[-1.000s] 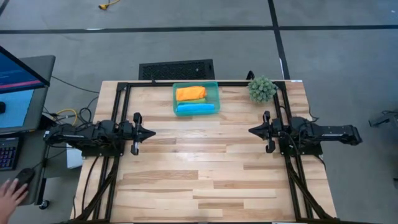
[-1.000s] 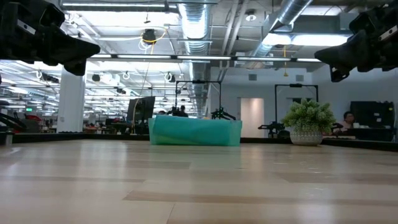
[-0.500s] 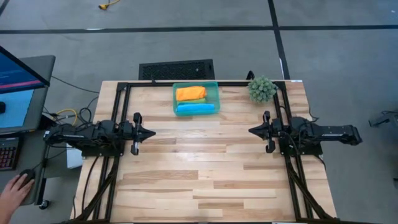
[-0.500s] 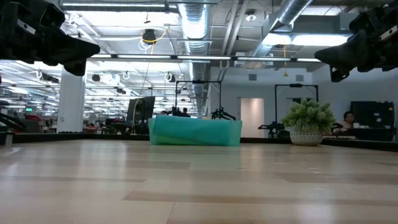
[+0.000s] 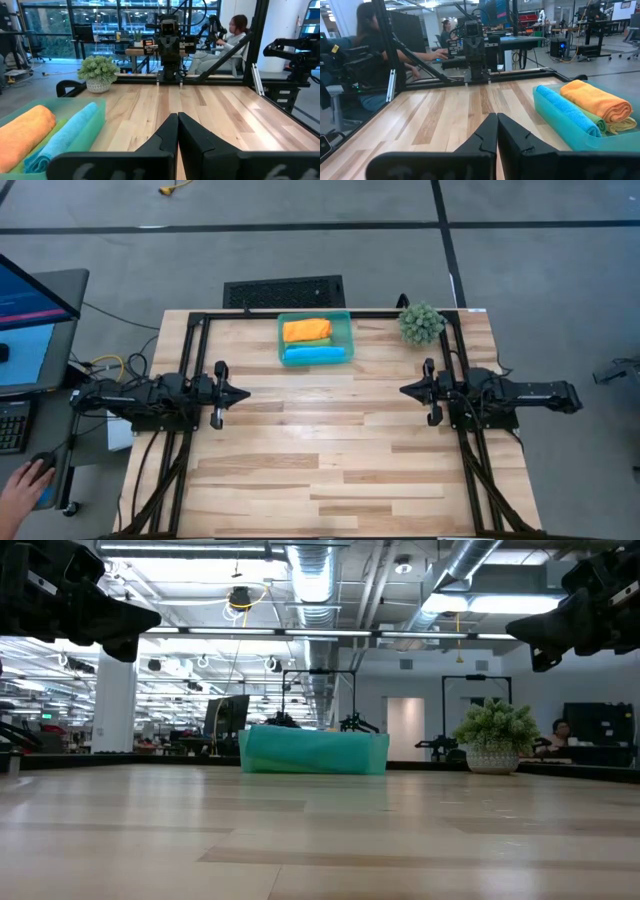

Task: Roll microfiber towels into tight, uniform cylinder then place into a basket
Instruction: Return to Home Position

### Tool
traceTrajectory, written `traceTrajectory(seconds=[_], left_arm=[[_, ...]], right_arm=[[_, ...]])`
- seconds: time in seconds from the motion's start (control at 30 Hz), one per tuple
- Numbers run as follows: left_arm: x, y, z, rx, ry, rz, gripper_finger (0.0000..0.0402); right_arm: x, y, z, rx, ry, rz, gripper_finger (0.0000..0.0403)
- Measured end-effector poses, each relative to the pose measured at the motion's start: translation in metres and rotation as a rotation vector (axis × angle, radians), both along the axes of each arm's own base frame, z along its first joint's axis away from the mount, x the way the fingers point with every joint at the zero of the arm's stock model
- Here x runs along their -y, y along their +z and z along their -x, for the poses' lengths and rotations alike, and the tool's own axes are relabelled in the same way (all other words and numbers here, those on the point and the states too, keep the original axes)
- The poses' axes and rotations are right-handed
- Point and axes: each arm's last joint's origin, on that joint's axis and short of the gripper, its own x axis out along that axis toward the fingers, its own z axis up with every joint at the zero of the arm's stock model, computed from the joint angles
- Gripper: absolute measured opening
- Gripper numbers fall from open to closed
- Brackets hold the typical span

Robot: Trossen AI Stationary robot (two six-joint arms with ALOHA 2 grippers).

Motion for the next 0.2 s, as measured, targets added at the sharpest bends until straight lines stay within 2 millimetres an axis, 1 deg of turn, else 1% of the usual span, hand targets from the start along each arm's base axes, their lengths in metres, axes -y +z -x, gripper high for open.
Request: traceTrajectory(seconds=[0.2], left_arm=[[0.0000, 0.0001, 0.0000, 0.001, 0.000, 0.001, 0.0000]], right_arm=[[0.0000, 0.0000, 0.0000, 0.000, 0.000, 0.000, 0.0032]])
